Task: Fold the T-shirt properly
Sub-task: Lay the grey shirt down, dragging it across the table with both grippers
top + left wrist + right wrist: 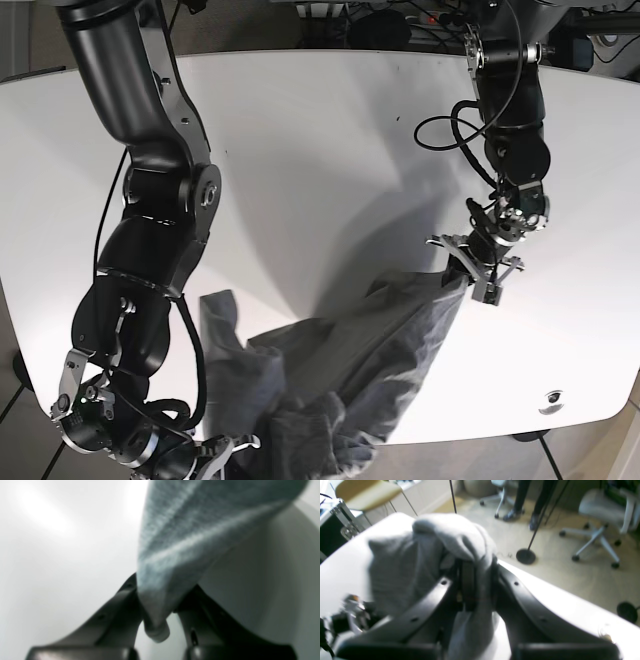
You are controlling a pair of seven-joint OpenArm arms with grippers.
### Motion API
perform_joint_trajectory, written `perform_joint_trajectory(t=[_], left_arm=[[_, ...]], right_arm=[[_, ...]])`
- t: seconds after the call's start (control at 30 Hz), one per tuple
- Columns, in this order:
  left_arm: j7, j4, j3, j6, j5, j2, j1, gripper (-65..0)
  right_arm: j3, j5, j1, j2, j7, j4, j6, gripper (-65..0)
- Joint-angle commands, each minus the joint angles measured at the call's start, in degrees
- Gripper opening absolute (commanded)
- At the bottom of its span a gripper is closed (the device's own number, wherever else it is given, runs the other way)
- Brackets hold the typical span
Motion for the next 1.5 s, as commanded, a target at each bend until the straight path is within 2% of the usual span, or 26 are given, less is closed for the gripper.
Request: perform_joint_trajectory(t=[0.03,0.1,0.2,0.3,0.4,0.57,0.67,0.73,0.8,0.93,1.07,1.17,1.3,1.37,1.4,1.5], left_arm=[[1.8,6.5,-2.8,-0.9,-0.9,-0.5,-0.1,-64.7],[4.8,11.4,-5.2,-1.1,-0.9,-0.7,0.3,-64.7],[9.2,15.9,-8.8,-2.1,-0.9,-2.8,-0.8,-64.7],[14.7,18.2,-10.7,-2.6,-0.9,-5.3,-7.5,-64.7],[19.4,18.0,-11.7,-2.6,-0.9,-9.2,-16.1,-64.7],[24.1,13.8,-11.6,-2.6,-0.9,-16.7,-35.0,-64.7],[24.4,11.5,-11.6,-3.5,-0.9,-17.4,-37.2,-64.7],[24.4,11.6,-11.7,-5.4,-0.9,-17.2,-36.8,-64.7],[24.1,11.6,-12.0,-6.3,-0.9,-17.0,-31.2,-64.7],[21.5,11.7,-15.8,-6.7,-1.0,-14.3,-17.9,-64.7],[16.9,11.7,-19.3,-6.7,-1.0,-13.4,-4.7,-64.7],[14.0,11.6,-22.1,-7.1,-1.0,-10.4,4.0,-64.7],[13.3,11.6,-26.3,-7.6,-0.9,-8.2,11.3,-64.9],[13.2,11.7,-27.9,-7.6,-0.9,-7.5,13.5,-64.9],[13.2,11.7,-28.4,-7.6,-0.9,-7.5,14.2,-64.9],[13.2,11.7,-28.8,-7.6,-0.9,-7.5,16.3,-64.9]], right_arm=[[0.2,1.6,2.8,1.4,3.3,-0.9,0.19,-62.9],[1.9,1.1,2.8,1.6,5.0,-3.8,-0.08,-62.9],[2.1,1.6,3.2,3.2,8.5,-10.3,-2.98,-62.9],[2.1,1.7,5.5,3.3,11.9,-16.6,-4.3,-62.9],[2.2,1.7,9.0,3.3,15.2,-22.5,-4.3,-62.9],[2.1,1.7,15.9,3.2,20.6,-31.4,-4.3,-62.9],[1.9,1.7,15.2,3.3,20.7,-33.5,-3.77,-62.9],[1.9,1.7,10.9,3.3,20.2,-33.1,-1.75,-62.9],[1.9,1.7,4.7,3.3,19.8,-30.4,0.63,-62.9],[1.5,1.7,-8.1,3.3,19.2,-24.8,2.65,-62.9],[-0.9,1.7,-20.3,3.7,18.9,-19.9,2.65,-62.9],[-1.0,1.7,-30.1,4.8,18.9,-14.1,2.74,-62.9],[-0.7,1.8,-39.9,5.0,16.4,-7.1,2.74,-62.8],[-0.9,1.8,-43.2,4.9,14.2,-2.3,2.74,-58.8],[-0.9,2.5,-44.8,4.8,13.0,0.5,2.74,-53.6],[-1.0,9.5,-49.2,5.2,11.1,7.3,2.74,-30.3]])
